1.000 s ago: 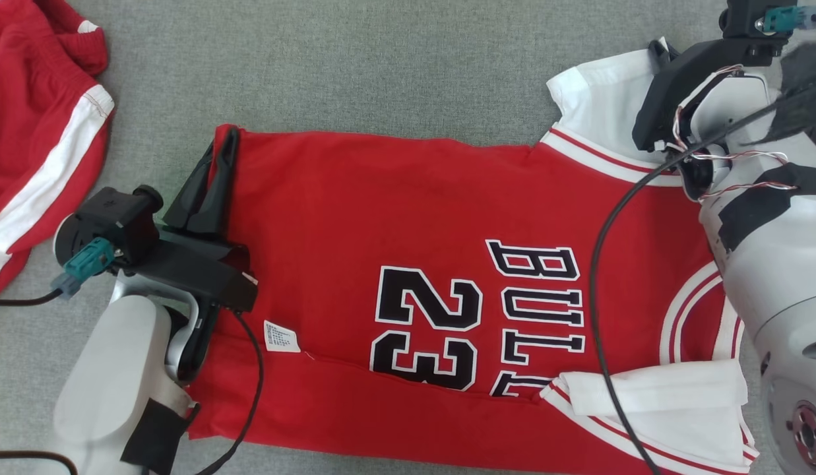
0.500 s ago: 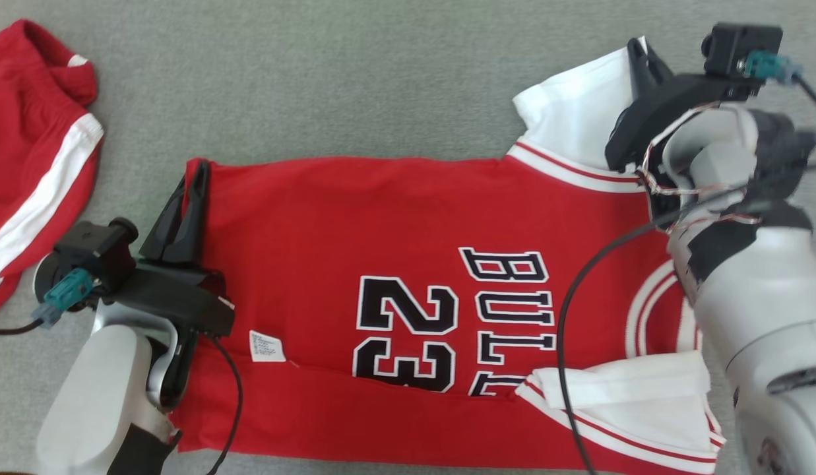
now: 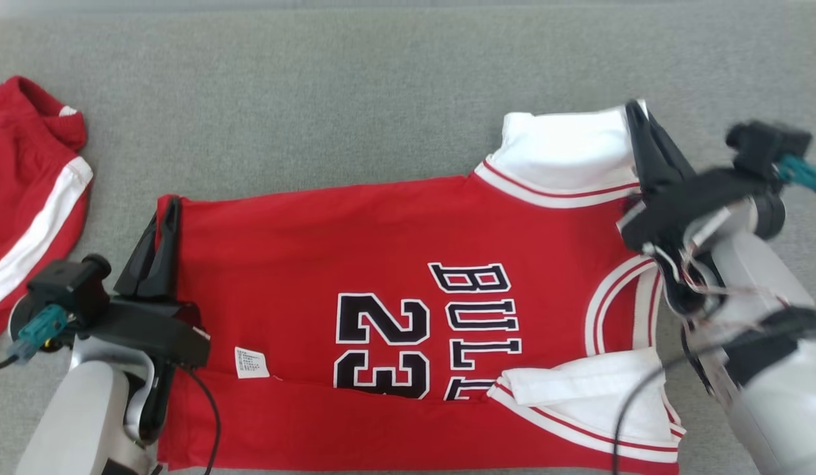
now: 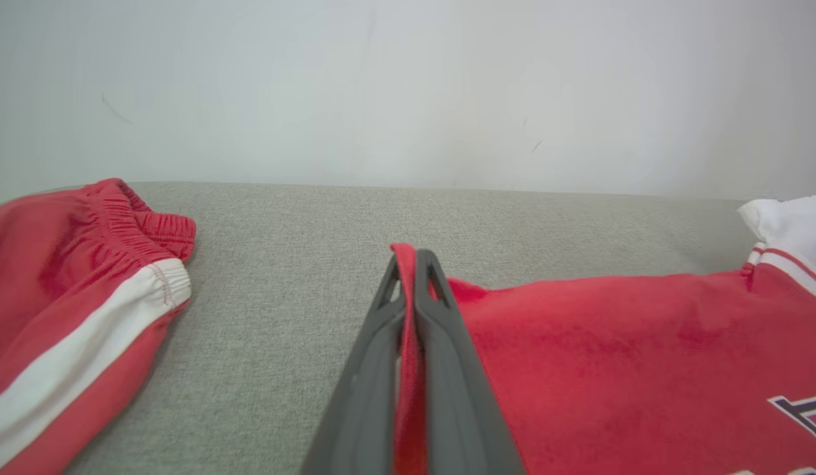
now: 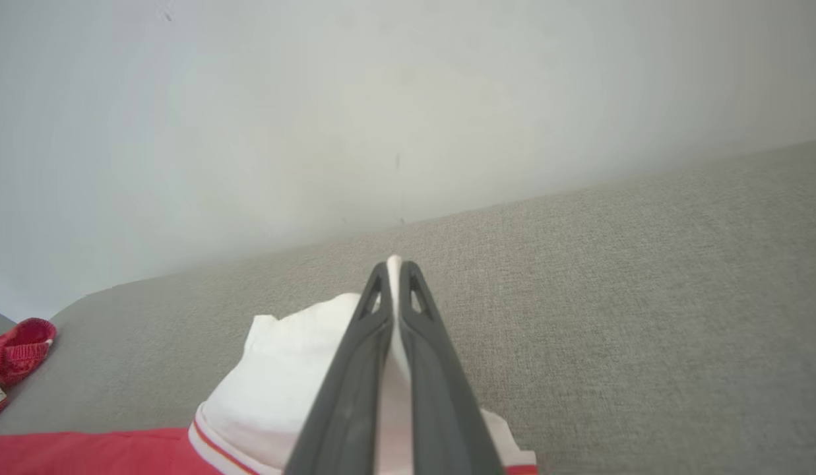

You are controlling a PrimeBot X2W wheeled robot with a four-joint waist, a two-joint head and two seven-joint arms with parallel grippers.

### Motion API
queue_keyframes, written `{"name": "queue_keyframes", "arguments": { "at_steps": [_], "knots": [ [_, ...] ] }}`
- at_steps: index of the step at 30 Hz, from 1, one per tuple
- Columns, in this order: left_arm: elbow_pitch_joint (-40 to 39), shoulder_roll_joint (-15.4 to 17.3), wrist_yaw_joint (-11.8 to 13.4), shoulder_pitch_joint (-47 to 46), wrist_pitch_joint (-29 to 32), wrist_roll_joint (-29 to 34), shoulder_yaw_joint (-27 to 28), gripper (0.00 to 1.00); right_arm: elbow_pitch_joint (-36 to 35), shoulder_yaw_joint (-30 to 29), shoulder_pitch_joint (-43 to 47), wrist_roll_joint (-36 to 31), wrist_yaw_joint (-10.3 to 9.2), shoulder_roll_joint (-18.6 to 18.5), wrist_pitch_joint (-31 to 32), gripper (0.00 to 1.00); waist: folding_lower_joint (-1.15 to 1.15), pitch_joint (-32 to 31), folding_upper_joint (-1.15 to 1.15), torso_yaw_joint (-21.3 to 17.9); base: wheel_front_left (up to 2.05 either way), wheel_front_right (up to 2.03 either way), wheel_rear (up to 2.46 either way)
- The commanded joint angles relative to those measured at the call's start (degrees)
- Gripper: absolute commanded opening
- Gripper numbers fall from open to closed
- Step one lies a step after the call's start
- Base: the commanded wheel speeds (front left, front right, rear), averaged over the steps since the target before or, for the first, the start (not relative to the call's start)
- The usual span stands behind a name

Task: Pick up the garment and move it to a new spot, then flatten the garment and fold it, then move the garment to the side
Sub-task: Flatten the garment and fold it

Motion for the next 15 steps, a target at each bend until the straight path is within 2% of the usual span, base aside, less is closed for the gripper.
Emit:
{"name": "queue_keyframes", "arguments": {
  "at_steps": [1,8,15],
  "knots": [
    [-0.2,0.5,0.2,1.2,-0.1,-0.3,0.2,0.0,-1.6,0.4,1.7,0.7,-0.06,-1.0,0.0,0.0,0.01,-0.8,0.0,-0.6,0.0,0.0,0.0],
    [-1.3,0.6,0.7,3.9,-0.5,-0.3,-0.2,0.0,-13.1,0.6,11.7,4.7,-0.06,-5.0,0.1,0.0,0.01,-2.0,0.0,-1.3,0.0,0.0,0.0],
    [-2.2,0.7,0.7,6.2,-1.3,0.1,-0.9,0.0,-20.8,0.7,19.5,7.0,-0.06,-6.0,1.9,0.0,0.01,-3.6,0.0,-1.7,0.0,0.0,0.0]
  ]
}}
